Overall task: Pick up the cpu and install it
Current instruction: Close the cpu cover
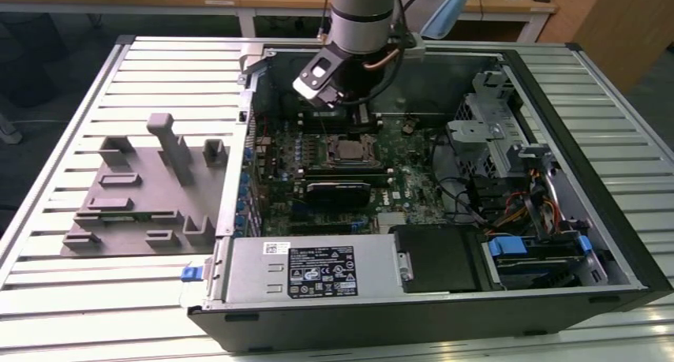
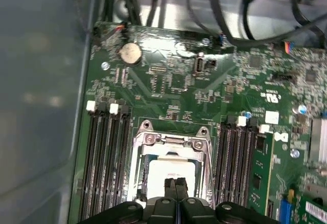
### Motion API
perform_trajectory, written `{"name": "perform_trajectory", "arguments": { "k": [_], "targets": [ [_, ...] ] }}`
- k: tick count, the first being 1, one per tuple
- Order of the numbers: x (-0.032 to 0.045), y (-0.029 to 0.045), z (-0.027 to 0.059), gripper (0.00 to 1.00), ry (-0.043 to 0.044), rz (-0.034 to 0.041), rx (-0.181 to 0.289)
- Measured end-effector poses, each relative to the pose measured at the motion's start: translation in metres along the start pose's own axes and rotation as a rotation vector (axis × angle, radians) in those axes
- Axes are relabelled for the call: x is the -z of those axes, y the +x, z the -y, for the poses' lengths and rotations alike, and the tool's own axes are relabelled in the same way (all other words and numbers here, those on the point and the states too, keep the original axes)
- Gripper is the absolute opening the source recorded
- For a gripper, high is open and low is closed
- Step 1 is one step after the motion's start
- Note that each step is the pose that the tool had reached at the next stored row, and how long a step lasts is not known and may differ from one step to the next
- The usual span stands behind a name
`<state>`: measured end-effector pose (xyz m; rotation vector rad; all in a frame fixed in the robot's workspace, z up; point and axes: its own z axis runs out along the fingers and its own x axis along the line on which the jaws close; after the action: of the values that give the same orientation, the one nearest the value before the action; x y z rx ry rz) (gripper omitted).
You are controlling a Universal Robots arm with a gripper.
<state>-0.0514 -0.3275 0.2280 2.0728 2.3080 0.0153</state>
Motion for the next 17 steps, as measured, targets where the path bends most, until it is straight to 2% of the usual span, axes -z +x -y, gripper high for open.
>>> {"name": "perform_trajectory", "arguments": {
  "k": [17],
  "targets": [
    [-0.0001,0.0000,0.0000,0.11,-0.0069,-0.0097,0.308]
  ]
}}
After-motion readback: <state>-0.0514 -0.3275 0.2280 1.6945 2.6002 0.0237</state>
